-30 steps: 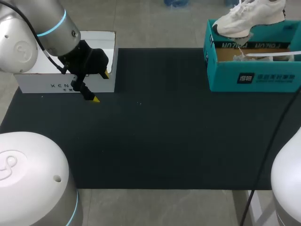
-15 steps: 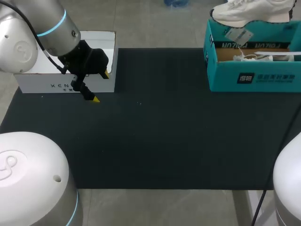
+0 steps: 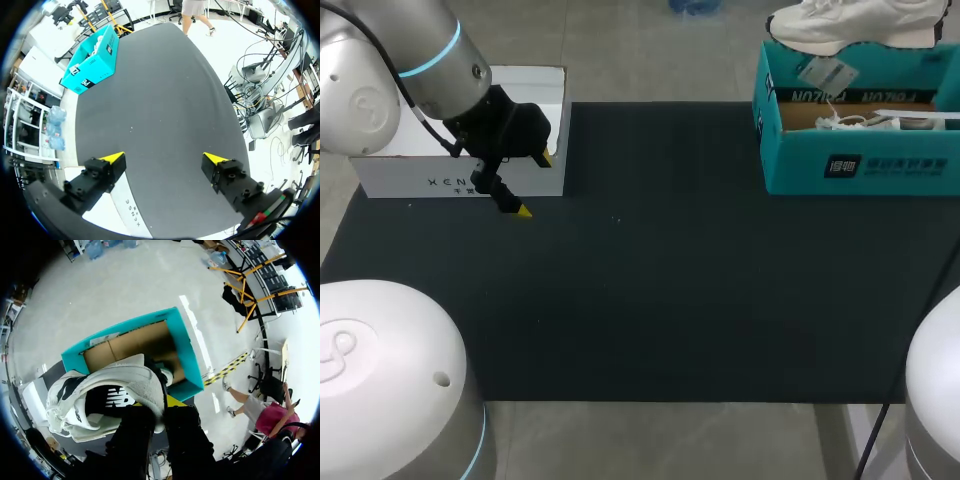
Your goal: Take the shoe out of the shoebox, open the shoe tongue, remove and reinsert the insole, then place the shoe into the shoebox
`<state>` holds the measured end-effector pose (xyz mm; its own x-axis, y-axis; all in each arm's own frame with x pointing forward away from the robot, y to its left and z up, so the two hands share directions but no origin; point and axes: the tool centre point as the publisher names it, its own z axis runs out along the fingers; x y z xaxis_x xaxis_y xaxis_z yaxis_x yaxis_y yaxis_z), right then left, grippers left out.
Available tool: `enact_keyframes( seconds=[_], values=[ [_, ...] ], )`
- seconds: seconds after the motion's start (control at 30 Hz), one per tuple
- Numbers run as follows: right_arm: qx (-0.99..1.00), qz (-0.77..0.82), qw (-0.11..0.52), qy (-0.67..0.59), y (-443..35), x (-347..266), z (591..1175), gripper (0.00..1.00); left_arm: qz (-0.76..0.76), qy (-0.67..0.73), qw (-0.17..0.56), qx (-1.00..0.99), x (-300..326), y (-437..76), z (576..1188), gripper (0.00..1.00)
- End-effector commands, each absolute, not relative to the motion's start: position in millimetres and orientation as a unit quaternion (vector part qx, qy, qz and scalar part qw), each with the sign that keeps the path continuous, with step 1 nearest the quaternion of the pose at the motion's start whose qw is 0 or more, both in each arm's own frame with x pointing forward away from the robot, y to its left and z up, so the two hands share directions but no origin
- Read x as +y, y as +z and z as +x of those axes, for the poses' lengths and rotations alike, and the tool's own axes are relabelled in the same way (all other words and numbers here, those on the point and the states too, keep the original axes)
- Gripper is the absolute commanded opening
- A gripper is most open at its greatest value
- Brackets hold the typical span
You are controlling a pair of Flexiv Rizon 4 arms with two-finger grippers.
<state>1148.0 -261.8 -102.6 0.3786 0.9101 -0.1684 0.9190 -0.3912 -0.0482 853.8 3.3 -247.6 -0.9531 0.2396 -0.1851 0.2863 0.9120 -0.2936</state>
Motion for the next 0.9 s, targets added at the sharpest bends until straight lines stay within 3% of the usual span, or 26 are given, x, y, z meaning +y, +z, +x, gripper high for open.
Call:
enact_keyframes(
  seconds=[0.03, 0.23, 0.9],
  values=[
    [0.535, 0.841, 0.034, -0.079, -103, -263, 1142, 0.0, 0.135, -0.159, 0.073, 0.975, 3, -247, 853, 1.0],
    [0.46, 0.878, 0.101, -0.091, -114, -273, 1143, 0.0, 0.135, -0.159, 0.073, 0.975, 3, -247, 853, 1.0],
    [0.445, 0.889, 0.093, -0.054, -170, -309, 1154, 0.0, 0.135, -0.159, 0.073, 0.975, 3, -247, 853, 1.0]
  ],
)
